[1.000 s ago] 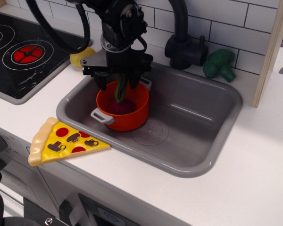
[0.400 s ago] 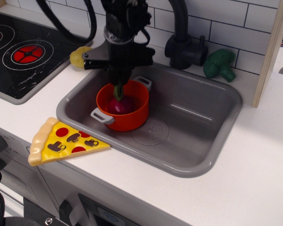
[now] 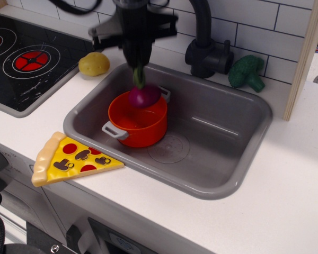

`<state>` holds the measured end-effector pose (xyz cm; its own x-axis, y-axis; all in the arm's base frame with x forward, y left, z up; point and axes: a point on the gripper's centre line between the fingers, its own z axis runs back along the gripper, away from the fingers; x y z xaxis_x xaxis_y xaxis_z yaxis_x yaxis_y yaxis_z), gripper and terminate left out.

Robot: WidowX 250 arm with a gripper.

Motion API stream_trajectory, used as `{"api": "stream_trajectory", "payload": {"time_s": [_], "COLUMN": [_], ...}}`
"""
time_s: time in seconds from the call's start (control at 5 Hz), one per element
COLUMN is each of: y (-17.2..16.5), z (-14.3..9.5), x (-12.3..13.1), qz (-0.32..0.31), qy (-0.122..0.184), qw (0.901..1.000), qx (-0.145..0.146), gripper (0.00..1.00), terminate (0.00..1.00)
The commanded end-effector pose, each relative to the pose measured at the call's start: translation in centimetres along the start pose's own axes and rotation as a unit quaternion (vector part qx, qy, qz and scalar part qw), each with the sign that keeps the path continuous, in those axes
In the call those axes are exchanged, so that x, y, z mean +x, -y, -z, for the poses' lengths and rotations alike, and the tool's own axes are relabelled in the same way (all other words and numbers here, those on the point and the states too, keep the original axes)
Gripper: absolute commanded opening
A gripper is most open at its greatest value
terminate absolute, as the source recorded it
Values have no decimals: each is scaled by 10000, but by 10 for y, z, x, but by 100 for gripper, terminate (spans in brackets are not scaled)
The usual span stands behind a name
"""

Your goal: Take beet from pot sink

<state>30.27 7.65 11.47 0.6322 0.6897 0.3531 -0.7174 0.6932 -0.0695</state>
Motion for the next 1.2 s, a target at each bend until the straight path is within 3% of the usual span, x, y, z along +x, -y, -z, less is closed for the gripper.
{"api": "stream_trajectory", "payload": {"time_s": [0.0,0.4,0.8,1.0], "y": [27,52,72,73], "z": [-27,8,27,27], "x": [-35,-82,-82,-82], "qz": [414,732,475,494], "qy": [-274,-281,-555,-587], "qw": [9982,9957,9962,9962], "qx": [-345,-501,-472,-415], "gripper": [0,0,0,100], "terminate": [0,0,0,0]}}
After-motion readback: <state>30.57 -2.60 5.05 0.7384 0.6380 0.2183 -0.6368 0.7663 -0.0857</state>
